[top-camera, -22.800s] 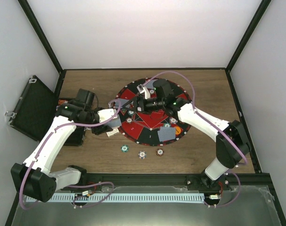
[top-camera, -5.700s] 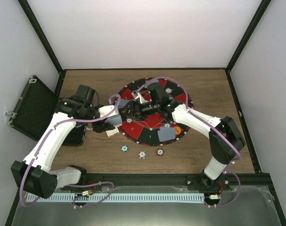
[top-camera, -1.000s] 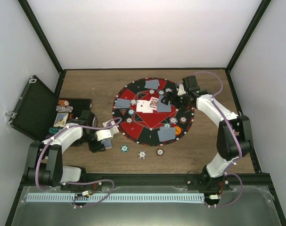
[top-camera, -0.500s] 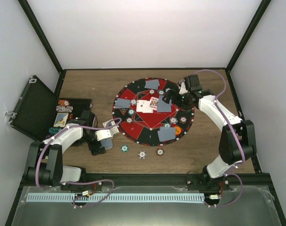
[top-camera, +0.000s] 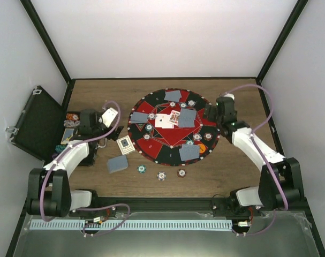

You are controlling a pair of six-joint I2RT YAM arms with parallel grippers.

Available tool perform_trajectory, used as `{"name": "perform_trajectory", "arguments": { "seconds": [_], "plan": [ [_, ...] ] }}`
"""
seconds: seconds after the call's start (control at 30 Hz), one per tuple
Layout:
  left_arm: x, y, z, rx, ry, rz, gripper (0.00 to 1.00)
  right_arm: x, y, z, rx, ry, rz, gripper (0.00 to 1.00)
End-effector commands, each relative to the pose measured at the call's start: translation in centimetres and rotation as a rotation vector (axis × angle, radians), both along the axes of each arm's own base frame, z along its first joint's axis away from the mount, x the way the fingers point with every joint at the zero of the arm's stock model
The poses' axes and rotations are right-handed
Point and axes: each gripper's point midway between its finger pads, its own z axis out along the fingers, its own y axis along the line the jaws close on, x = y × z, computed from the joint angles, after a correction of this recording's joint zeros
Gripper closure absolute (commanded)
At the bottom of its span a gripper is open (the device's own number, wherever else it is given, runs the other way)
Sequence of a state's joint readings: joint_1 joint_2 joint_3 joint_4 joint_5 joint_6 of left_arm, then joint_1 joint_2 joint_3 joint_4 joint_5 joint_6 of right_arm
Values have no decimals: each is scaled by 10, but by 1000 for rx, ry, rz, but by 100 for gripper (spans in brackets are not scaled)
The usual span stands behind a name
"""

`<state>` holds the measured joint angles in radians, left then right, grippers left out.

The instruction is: Distribute texas hold em gaming equipment

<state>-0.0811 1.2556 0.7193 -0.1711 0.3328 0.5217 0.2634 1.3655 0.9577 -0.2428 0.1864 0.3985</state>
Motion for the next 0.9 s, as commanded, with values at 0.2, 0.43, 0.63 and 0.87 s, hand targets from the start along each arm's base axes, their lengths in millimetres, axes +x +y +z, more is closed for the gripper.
{"name": "perform_trajectory", "arguments": {
  "seconds": [0.2, 0.43, 0.63, 0.87],
  "plan": [
    [47, 51, 6, -247, -440, 413, 0, 5, -96, 0, -259, -314, -356, 0],
    [19, 85, 0, -303, -538, 579, 0, 7, -103, -28, -304, -392, -330, 0],
    [-4, 100, 13, -347, -649, 662, 0, -14, -89, -30, -295, -540, -223, 0],
    [33, 104, 0, -314, -538, 702, 0, -3, -85, -38, -244, -501, -138, 0]
  ]
}}
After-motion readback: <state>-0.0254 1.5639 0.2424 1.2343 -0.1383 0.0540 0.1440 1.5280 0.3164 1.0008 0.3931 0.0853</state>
